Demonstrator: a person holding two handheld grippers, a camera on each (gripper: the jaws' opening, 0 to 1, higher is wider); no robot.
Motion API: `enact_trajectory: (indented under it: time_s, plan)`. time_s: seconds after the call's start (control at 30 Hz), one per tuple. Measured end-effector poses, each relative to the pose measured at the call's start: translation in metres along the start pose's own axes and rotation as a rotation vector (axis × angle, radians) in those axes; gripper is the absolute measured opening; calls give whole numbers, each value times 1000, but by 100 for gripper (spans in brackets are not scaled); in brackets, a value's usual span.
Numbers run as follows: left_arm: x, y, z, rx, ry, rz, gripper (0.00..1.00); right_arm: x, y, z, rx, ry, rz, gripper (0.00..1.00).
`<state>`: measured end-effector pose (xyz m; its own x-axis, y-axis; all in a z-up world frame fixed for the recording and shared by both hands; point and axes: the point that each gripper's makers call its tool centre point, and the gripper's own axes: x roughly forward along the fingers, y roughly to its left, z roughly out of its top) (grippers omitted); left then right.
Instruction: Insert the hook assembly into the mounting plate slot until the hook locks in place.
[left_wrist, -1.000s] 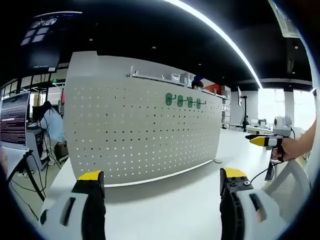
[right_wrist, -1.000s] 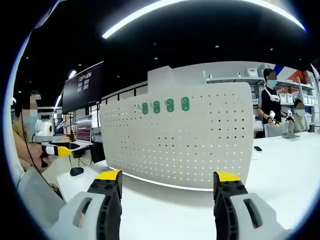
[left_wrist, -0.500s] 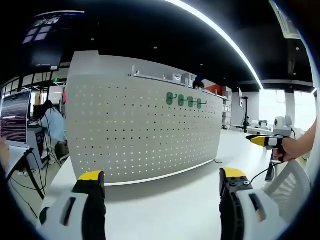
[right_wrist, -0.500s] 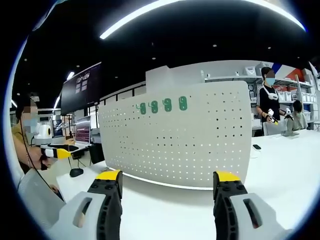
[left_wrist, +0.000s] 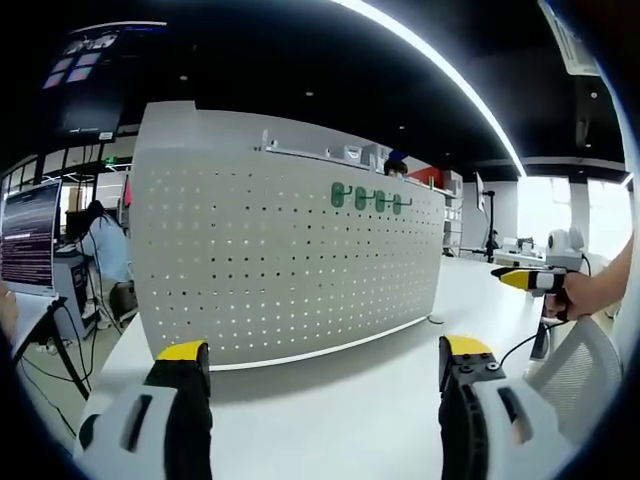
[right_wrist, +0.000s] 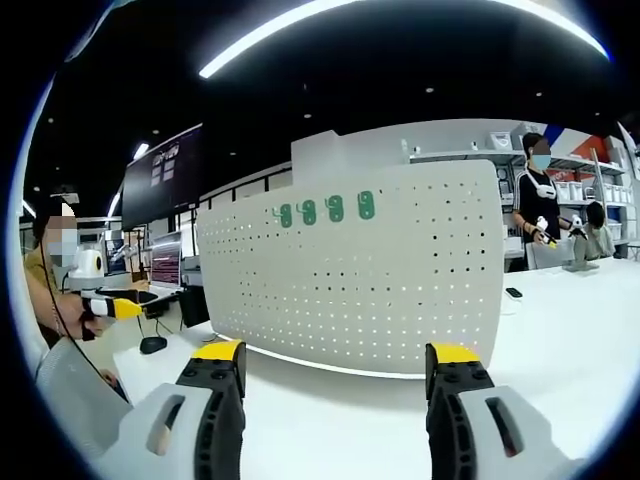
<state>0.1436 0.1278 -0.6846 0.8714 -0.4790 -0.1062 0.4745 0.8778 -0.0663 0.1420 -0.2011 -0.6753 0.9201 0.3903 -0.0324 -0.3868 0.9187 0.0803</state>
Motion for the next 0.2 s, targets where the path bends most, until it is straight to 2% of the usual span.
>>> enact_trajectory:
  time_s: [0.2]
  plan:
    - [0,0,-1,-4,1,-2,97,0,0,-1,1,2,2,69]
